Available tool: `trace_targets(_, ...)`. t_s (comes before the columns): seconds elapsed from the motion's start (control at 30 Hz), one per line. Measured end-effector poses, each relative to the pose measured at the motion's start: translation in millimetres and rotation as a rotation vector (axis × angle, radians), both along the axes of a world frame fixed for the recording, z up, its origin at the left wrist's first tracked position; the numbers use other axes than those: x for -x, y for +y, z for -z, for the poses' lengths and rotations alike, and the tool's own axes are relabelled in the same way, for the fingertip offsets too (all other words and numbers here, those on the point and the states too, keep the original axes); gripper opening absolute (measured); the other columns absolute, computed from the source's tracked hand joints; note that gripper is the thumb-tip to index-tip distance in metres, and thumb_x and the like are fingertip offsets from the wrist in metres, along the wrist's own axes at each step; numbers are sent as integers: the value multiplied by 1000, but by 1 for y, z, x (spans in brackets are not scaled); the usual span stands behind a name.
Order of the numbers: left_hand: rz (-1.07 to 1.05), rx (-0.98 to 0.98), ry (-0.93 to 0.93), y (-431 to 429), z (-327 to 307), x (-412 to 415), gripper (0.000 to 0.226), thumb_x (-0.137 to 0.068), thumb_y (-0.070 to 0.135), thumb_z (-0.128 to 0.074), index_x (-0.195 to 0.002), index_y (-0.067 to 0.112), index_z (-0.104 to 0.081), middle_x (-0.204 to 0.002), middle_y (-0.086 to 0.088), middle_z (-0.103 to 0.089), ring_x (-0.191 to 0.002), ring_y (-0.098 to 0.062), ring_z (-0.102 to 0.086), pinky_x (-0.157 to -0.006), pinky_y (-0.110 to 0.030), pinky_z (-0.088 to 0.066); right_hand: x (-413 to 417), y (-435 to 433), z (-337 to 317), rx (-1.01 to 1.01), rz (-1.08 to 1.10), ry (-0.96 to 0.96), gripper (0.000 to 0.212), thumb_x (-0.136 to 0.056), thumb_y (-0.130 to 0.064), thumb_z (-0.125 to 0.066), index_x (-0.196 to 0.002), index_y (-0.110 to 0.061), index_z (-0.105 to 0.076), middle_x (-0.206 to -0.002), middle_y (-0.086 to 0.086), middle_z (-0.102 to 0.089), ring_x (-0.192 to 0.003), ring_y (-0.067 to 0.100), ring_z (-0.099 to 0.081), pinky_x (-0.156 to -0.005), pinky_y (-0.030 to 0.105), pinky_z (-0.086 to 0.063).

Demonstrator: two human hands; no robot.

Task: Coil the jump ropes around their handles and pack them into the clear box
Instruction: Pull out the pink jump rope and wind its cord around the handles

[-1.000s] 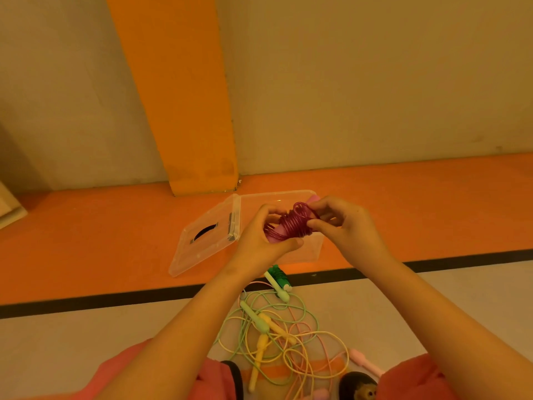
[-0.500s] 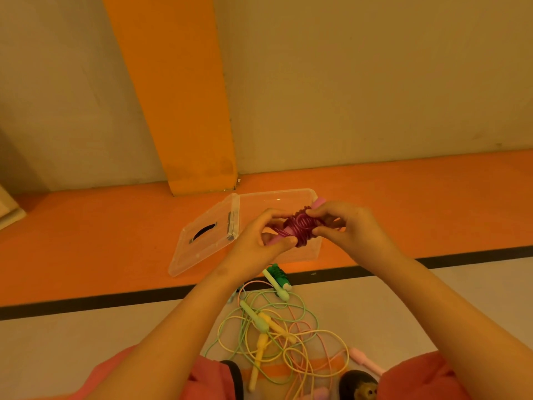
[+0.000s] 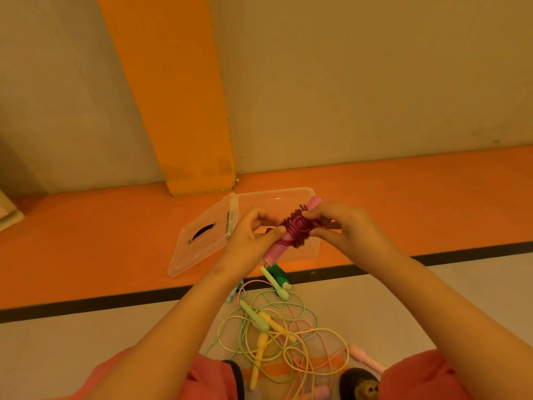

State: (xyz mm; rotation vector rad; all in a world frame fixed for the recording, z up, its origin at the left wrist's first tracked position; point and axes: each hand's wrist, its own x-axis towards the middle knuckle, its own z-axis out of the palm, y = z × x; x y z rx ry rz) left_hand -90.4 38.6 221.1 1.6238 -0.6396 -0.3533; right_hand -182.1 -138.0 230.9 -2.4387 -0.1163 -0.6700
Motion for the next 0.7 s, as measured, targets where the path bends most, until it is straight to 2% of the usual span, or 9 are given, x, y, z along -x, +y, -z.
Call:
trace_targets(0.1, -23, -8, -7, 0, 3, 2, 10, -87, 7, -66, -95, 9, -60, -98, -1, -63, -77, -3, -61, -69, -19, -51, -1, 0, 0, 96, 6, -26, 28, -76, -9, -73, -103, -15, -69, -93, -4, -65, -80, 15, -61, -71, 42, -54)
trace_targets(0.17, -36, 8, -10, -1, 3, 2, 10, -87, 6, -66, -94, 9, -60, -97, -1, -63, -78, -3, -60, -68, -17, -51, -1, 1, 0, 137, 22, -49, 26, -76, -14, -71, -102, -17, -70, -93, -1, -67, -79, 20, -63, -65, 45, -54)
trace_targets(0.23, -8, 24, -31, 0, 2, 2, 10, -88, 5, -63, -96, 9, -59, -98, -1, -63, -88, -5, -60, -72, -17, -50, 0, 3, -2, 129, 44, -64, 24, -77, -18, -70, -100, -17, -69, -89, -3, -66, -78, 19, -62, -63, 43, -53)
trace_targets(0.37, 105, -5, -72, 2, -4, 3, 16, -93, 3, -55, -107, 11, -60, -105, -1, -62, -98, -4, -57, -73, -15, -50, 1, 6, -5, 5, 74, -48, 23, -76, -14, -76, -98, -16, -69, -78, -23, -53, -72, 8, -55, -66, 33, -51)
trace_targets(0.43, 135, -13, -50, 4, -6, 3, 15, -93, 4, -55, -105, 12, -60, -106, -6, -61, -94, -7, -60, -70, -18, -52, 2, 6, -6, -75, 65, -25, 25, -76, -11, -75, -99, -17, -68, -81, -22, -54, -73, 3, -54, -68, 21, -48)
trace_targets(0.5, 180, 4, 19, 5, -8, 5, 13, -92, 5, -57, -104, 11, -56, -108, -13, -57, -81, -10, -66, -63, -19, -52, 2, 6, -7, -191, 33, -3, 27, -77, -5, -73, -101, -16, -67, -85, -15, -59, -75, -3, -54, -68, 11, -44)
trace_targets(0.6, 238, 39, 90, 4, -9, 14, 18, -90, 7, -59, -104, 6, -47, -107, -9, -53, -71, -12, -70, -57, -20, -53, 2, 7, -9, -328, -2, 9, 30, -77, -1, -71, -100, -20, -65, -83, -8, -61, -72, 1, -51, -67, 12, -44)
trace_targets(0.7, 199, 63, 147, -1, -5, 22, 33, -85, 12, -66, -103, 4, -40, -112, -16, -54, -73, -31, -72, -57, -32, -59, 2, 8, -12, -401, -29, 10, 28, -79, 0, -70, -98, -19, -65, -81, -8, -61, -72, 3, -51, -68, 22, -46)
